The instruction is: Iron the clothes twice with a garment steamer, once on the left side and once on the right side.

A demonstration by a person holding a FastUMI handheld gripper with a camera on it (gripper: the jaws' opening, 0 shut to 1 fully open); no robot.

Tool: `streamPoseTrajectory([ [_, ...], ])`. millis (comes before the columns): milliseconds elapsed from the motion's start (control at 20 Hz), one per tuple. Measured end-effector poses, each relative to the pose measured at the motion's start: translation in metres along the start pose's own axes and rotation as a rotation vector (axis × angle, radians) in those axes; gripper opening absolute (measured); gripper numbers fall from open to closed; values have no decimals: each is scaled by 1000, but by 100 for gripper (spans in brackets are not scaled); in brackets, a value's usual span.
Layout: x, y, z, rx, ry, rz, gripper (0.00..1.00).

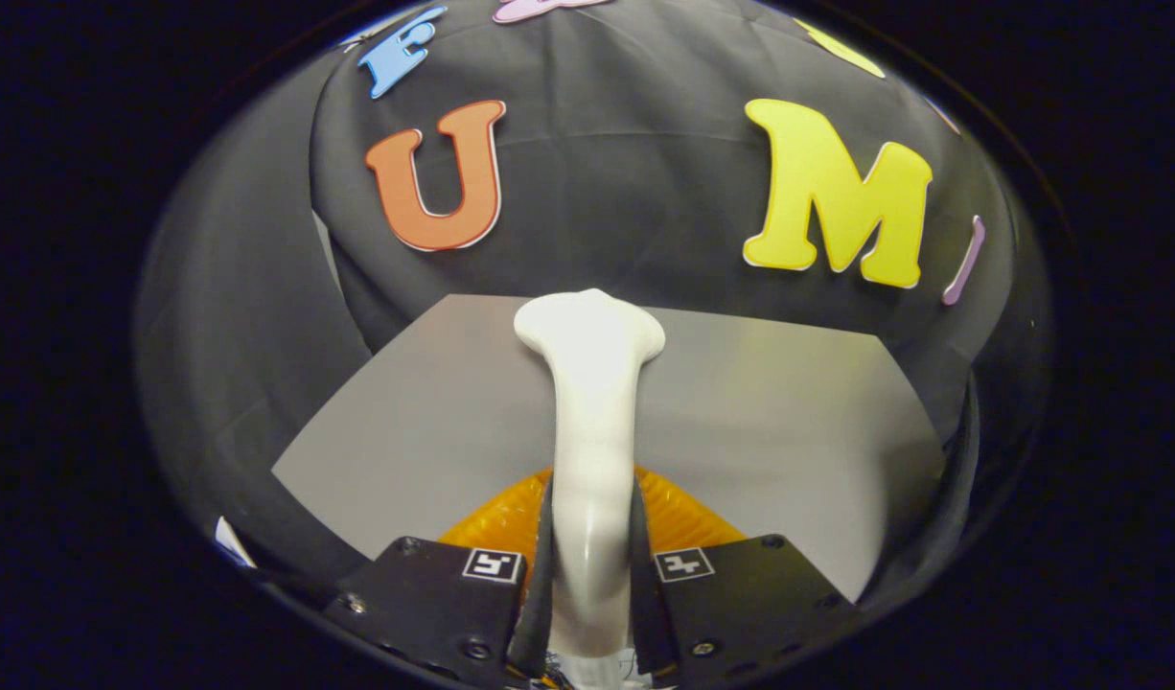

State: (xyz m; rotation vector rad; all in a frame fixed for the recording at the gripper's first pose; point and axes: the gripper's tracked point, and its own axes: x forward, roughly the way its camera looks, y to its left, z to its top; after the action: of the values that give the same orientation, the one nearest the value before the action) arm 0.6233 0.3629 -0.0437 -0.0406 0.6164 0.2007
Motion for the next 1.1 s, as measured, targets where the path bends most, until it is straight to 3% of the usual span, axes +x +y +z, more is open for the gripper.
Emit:
streamPoseTrajectory([
  [300,-17,-2,3,31,-57,49,34],
  [500,-77,-16,2,24,-168,89,33],
  [950,-280,-59,-40,96,-359,214,33],
  [1100,-350,-88,-61,122,-412,206,33],
])
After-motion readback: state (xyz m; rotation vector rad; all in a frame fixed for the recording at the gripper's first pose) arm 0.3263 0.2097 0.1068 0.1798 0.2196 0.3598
